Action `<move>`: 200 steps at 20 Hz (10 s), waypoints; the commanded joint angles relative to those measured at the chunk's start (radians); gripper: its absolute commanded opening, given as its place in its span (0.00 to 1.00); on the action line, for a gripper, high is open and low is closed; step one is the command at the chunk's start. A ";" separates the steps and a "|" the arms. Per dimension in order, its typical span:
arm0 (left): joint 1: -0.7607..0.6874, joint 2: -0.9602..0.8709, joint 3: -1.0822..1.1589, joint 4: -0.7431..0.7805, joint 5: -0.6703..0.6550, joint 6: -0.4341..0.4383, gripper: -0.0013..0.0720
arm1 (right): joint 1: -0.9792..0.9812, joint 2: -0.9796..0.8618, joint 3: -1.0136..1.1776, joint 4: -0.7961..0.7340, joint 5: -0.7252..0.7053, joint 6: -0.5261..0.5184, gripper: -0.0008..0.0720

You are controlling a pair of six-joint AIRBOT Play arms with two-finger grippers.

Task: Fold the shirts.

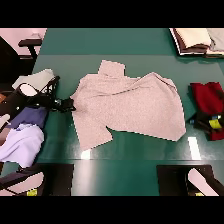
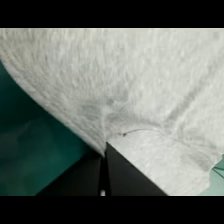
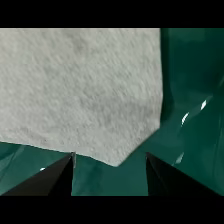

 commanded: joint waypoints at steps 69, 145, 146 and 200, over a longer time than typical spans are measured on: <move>-0.001 -0.255 0.350 0.224 -0.182 -0.010 0.05 | 0.455 -0.603 0.721 -0.188 -0.099 0.124 0.03; -0.106 -0.103 0.213 0.175 0.029 -0.106 0.05 | 0.357 -0.449 0.520 -0.186 -0.084 0.085 0.03; -0.106 -0.137 0.237 0.175 0.045 -0.106 0.05 | 0.366 -0.490 0.562 -0.186 -0.084 0.085 0.03; -0.506 -0.603 0.777 0.039 0.024 -0.193 0.04 | 0.784 -0.335 0.896 0.414 -0.132 -0.003 0.03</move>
